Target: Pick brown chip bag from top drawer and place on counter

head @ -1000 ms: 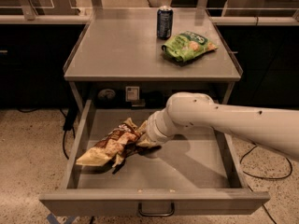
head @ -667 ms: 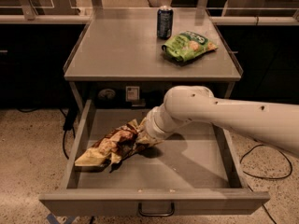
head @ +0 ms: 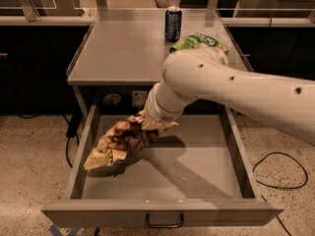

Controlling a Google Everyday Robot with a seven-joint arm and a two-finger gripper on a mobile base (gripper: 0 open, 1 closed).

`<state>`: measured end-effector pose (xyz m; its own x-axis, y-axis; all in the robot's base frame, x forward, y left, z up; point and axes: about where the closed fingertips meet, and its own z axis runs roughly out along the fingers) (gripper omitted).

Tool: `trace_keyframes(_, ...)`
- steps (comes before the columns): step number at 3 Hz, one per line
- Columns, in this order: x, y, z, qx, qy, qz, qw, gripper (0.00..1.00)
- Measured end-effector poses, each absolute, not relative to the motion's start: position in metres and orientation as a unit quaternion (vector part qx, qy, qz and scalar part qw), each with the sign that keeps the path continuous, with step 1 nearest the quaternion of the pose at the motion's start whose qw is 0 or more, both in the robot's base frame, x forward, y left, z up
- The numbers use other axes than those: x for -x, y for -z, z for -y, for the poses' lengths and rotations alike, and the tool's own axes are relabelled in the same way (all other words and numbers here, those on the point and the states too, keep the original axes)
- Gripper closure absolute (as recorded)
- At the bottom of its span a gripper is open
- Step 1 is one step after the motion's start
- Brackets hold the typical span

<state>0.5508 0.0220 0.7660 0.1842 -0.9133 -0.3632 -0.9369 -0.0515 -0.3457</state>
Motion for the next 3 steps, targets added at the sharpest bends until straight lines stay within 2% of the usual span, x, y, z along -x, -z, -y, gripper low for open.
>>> trace_keyframes(3,-0.546,-0.862,-0.018,0.738,0.030,-0.622,0.260,1.00)
